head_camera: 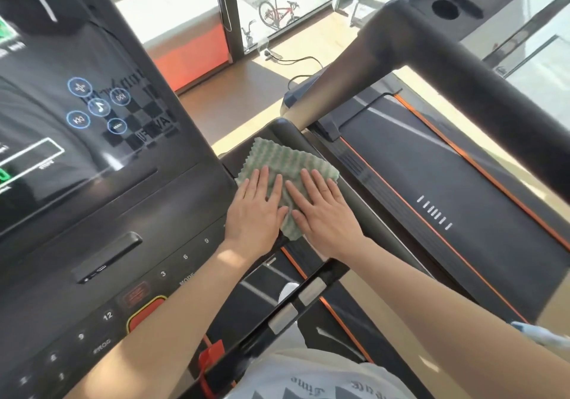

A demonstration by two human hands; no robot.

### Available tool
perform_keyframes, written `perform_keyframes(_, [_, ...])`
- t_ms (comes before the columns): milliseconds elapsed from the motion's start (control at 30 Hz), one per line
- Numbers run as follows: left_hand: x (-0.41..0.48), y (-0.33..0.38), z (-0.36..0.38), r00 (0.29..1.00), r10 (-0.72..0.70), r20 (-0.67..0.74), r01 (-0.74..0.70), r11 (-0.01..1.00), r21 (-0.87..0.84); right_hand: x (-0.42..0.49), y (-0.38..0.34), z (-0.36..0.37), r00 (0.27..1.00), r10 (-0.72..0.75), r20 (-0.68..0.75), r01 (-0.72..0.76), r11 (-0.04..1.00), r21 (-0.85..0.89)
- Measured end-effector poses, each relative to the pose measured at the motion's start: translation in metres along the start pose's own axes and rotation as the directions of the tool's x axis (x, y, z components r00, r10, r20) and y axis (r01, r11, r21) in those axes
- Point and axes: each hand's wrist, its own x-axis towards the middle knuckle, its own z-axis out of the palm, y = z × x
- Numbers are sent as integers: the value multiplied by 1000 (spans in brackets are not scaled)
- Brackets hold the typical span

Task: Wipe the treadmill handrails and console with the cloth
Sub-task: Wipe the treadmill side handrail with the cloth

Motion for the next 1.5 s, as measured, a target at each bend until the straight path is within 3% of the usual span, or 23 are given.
perform_keyframes(200, [43,-19,-9,996,-73,53,75,996,-41,50,10,-12,998,40,50,-40,999,-3])
perform_keyframes(367, [86,-35,-20,998,-17,59,26,989,-144,82,26,-39,988,86,129,-114,968,226])
perform_keyframes(600, [137,-42,-32,995,79,61,-53,939,-339,89,57,-45,944,207,257,-327,693,643])
perform_keyframes(700, [156,-43,-35,966,239,93,-196,923,-332,74,65,-45,932,204,301,-361,612,703])
perform_keyframes(833, [164,-23,-38,882,458,112,-425,875,-230,39,74,-43,919,231,320,-392,624,676])
perform_keyframes(1000, [144,22,-36,797,593,115,-551,791,-265,-21,76,-31,895,346,282,-446,719,533])
perform_keyframes(1267, [104,82,-30,747,661,78,-640,745,-187,-94,58,-2,845,534,-41,-502,816,287])
perform_keyframes(1500, [85,105,-18,715,699,-1,-686,701,-193,-143,61,17,777,590,-219,-527,800,286])
